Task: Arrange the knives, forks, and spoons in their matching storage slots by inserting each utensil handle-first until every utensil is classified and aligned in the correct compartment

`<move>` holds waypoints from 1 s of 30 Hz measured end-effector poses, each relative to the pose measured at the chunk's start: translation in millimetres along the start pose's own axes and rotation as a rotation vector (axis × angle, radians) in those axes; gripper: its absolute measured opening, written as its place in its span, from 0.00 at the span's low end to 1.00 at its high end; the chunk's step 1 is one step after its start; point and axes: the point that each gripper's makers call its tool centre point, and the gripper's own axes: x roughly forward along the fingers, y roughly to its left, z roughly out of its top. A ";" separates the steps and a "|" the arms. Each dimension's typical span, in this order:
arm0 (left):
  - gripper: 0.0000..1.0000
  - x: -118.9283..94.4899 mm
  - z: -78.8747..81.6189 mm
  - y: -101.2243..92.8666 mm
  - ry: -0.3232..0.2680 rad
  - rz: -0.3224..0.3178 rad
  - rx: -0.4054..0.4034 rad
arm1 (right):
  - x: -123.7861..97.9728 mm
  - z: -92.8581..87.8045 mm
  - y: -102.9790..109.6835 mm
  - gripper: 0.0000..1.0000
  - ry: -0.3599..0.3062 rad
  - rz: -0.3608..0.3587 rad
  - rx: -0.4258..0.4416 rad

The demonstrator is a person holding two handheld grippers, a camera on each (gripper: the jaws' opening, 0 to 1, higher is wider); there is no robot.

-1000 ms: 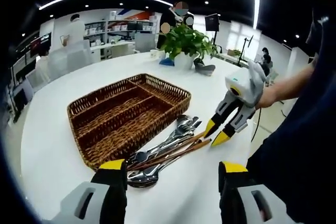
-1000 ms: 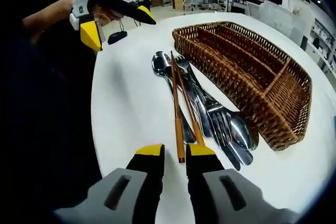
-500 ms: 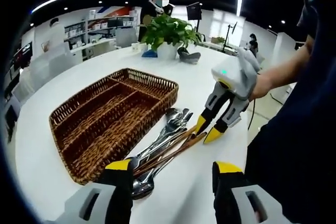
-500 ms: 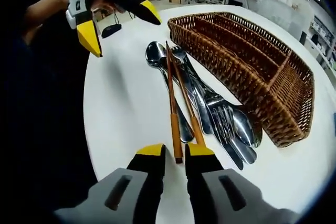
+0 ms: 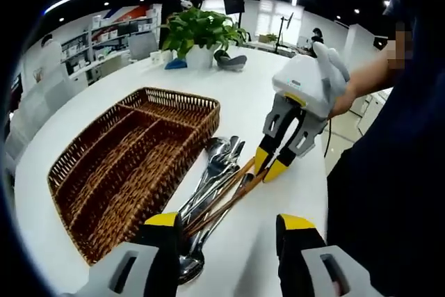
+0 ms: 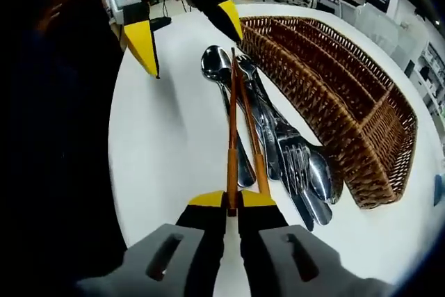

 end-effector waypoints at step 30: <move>0.29 11.5 -10.6 -13.5 0.275 -0.252 0.225 | -40.2 43.3 6.6 0.03 -0.071 0.079 -0.242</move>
